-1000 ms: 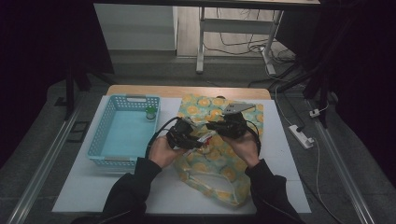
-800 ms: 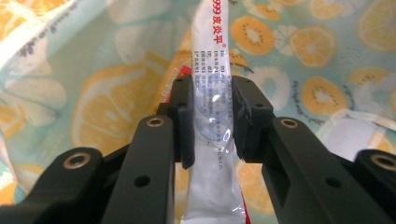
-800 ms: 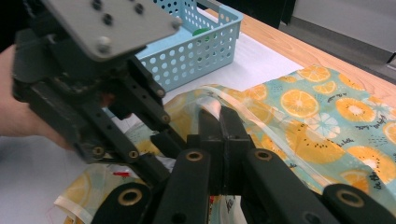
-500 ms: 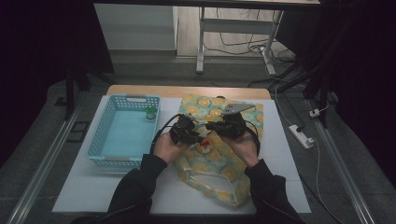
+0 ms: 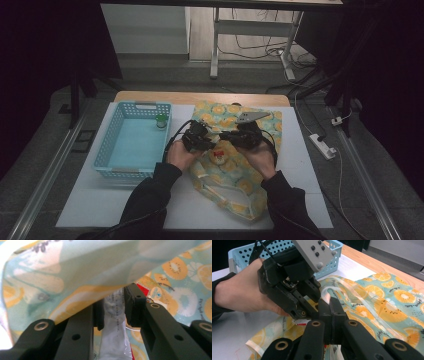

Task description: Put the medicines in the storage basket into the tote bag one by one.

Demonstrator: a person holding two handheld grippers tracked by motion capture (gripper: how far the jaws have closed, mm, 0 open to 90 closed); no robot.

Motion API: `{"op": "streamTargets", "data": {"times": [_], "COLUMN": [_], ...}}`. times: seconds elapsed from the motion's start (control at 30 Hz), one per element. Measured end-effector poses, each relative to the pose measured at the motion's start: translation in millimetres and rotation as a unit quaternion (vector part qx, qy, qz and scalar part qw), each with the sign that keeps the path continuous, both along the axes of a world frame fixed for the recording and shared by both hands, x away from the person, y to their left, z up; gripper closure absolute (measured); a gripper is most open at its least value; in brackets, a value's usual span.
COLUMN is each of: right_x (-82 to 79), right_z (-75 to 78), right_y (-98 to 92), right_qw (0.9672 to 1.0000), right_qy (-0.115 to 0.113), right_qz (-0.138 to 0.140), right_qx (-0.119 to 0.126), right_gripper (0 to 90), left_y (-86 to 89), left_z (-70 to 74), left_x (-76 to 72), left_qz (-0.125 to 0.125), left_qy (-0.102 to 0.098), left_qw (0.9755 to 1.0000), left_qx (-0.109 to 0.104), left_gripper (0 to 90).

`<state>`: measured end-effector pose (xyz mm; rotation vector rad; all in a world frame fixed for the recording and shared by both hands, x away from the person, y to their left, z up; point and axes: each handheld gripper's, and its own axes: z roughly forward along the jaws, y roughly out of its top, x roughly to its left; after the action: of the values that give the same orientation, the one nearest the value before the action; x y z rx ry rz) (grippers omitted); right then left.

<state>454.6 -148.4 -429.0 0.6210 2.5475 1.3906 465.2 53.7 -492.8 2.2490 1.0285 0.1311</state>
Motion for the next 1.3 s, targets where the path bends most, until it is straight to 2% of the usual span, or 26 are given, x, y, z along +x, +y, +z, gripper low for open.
{"op": "streamTargets", "data": {"times": [0.17,0.27,0.43,0.53,0.63,0.7,0.83,0.93,1.03,1.13,1.3], "right_x": [0.3,0.4,0.6,0.5,0.6,1.0,1.0,0.8,0.4,0.3,0.2], "right_z": [-1.6,-2.0,-2.0,-1.8,-1.7,-1.9,-1.8,-1.7,-1.7,-1.8,-1.8], "right_y": [1.0,1.0,0.4,0.4,0.1,-0.1,-0.7,-0.3,0.1,0.3,0.2], "right_qw": [1.0000,1.0000,1.0000,1.0000,1.0000,1.0000,1.0000,1.0000,1.0000,1.0000,1.0000], "right_qy": [0.000,0.000,-0.001,-0.001,0.000,0.001,0.001,0.001,0.001,0.001,0.001], "right_qz": [-0.001,-0.001,-0.001,-0.001,-0.001,-0.001,-0.002,-0.001,0.000,0.001,0.001], "right_qx": [-0.003,-0.002,-0.002,-0.001,-0.001,0.000,0.000,0.000,-0.001,0.000,-0.001], "right_gripper": [90.0,90.0,90.0,90.0,90.0,90.0,90.0,90.0,90.0,90.0,90.0], "left_y": [-3.1,-4.7,-4.0,-1.2,2.9,4.7,8.5,14.1,21.2,30.5,43.3], "left_z": [-3.2,-3.5,2.3,6.9,11.7,15.2,20.7,23.7,25.7,26.8,30.7], "left_x": [3.9,3.2,-1.1,-3.8,-7.5,-10.2,-16.7,-20.2,-22.4,-22.6,-23.7], "left_qz": [0.001,-0.007,-0.007,-0.009,-0.013,-0.009,-0.015,-0.016,-0.008,-0.006,0.001], "left_qy": [-0.001,-0.015,-0.020,-0.019,-0.016,-0.009,-0.009,-0.001,0.001,0.008,0.000], "left_qw": [1.0000,0.9997,0.9996,0.9997,0.9998,0.9999,0.9996,0.9993,0.9993,0.9986,0.9987], "left_qx": [0.009,0.020,0.018,0.013,-0.005,-0.011,-0.020,-0.035,-0.036,-0.052,-0.051], "left_gripper": [70.8,69.3,54.4,47.0,41.1,37.9,30.3,24.1,21.0,16.9,10.1]}}
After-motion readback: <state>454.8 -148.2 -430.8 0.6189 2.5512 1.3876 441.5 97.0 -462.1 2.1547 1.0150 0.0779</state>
